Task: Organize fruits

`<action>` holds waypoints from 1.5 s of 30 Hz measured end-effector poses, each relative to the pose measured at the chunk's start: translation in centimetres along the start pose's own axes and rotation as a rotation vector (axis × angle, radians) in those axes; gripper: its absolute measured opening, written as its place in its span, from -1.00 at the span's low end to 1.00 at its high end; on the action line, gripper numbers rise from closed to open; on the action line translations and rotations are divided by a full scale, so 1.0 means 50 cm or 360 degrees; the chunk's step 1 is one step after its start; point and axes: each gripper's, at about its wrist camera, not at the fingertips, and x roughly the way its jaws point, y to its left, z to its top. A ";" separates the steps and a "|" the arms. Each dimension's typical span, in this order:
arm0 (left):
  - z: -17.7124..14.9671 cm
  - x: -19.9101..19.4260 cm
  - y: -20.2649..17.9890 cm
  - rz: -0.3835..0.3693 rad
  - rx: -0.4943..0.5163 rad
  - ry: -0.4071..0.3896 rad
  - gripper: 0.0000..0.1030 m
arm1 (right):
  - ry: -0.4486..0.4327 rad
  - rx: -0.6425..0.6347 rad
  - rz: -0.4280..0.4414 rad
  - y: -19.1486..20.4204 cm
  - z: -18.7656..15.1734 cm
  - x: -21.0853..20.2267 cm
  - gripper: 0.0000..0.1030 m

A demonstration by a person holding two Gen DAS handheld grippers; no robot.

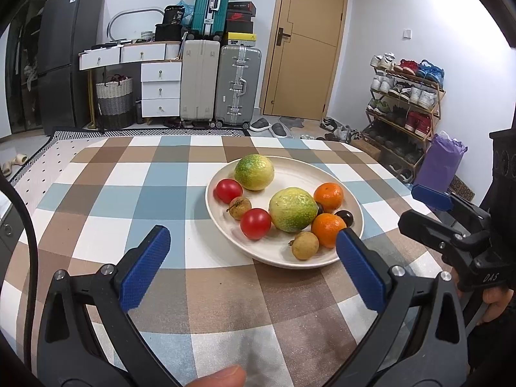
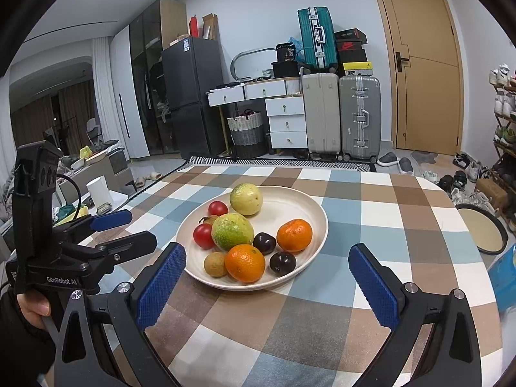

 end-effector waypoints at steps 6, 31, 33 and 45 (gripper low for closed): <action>-0.002 -0.003 0.000 -0.0002 -0.0004 0.0000 0.99 | 0.0008 -0.0007 -0.0004 -0.001 0.001 0.001 1.00; -0.001 -0.004 -0.001 -0.0008 0.0005 0.0001 0.99 | 0.0024 -0.0023 -0.0014 0.001 0.002 0.002 1.00; -0.001 -0.004 -0.002 -0.0008 0.0005 0.0001 0.99 | 0.0023 -0.0022 -0.0012 0.001 0.002 0.002 1.00; -0.001 -0.004 -0.002 -0.0008 0.0007 0.0001 0.99 | 0.0024 -0.0024 -0.0013 0.000 0.003 0.003 1.00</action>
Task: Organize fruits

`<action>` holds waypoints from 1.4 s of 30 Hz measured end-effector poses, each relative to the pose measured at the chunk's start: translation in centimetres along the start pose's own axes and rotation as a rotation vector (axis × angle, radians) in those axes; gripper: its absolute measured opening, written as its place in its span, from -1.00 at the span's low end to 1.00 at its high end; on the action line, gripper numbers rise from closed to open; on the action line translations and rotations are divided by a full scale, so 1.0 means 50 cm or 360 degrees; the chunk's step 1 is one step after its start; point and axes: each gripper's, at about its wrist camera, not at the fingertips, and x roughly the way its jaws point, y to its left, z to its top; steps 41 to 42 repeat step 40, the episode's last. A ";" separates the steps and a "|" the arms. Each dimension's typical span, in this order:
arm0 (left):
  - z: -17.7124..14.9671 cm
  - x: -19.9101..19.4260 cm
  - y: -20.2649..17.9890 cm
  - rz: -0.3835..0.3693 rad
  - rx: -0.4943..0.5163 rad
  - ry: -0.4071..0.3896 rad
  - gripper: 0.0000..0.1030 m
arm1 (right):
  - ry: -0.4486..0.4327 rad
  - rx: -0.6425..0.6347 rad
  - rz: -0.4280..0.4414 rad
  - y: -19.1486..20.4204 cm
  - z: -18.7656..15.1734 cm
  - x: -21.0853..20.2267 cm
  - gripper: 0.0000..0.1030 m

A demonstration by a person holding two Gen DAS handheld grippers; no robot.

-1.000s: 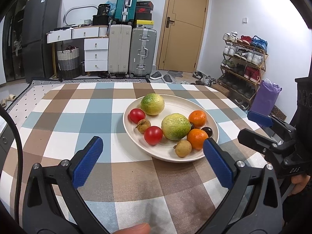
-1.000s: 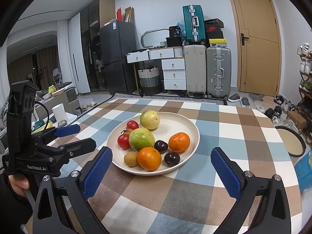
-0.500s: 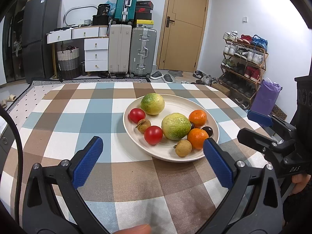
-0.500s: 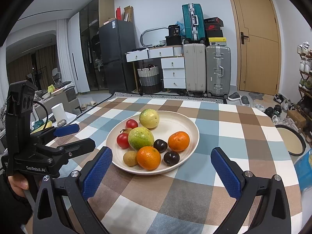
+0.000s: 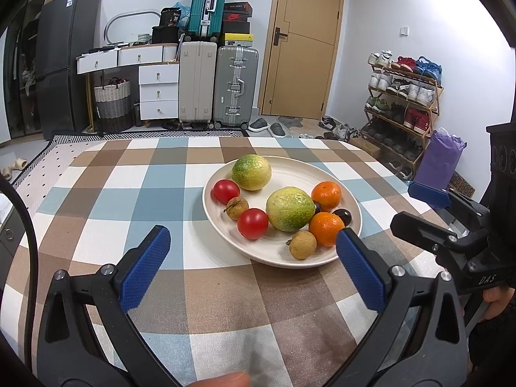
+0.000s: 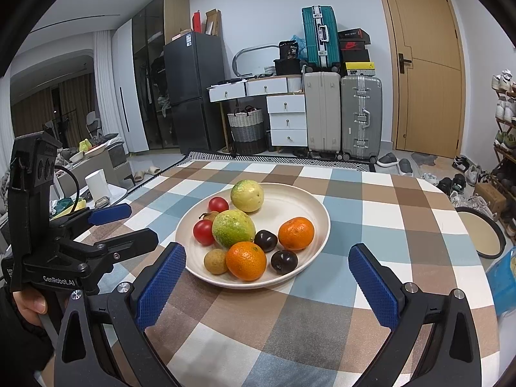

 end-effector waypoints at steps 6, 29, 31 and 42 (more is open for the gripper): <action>0.000 0.000 0.000 0.0001 -0.0002 0.0001 0.99 | 0.0001 0.0005 -0.0005 -0.001 -0.002 0.002 1.00; -0.001 0.002 -0.005 -0.0003 -0.0012 0.0011 0.99 | 0.0000 0.0001 -0.0006 0.000 -0.002 0.000 1.00; -0.001 0.002 -0.006 -0.0001 -0.0015 0.0014 0.99 | -0.0003 -0.0005 -0.0006 0.001 -0.004 0.001 1.00; 0.001 0.003 0.001 -0.0004 -0.0008 0.0007 0.99 | -0.0002 -0.0006 -0.0006 0.002 -0.004 0.002 1.00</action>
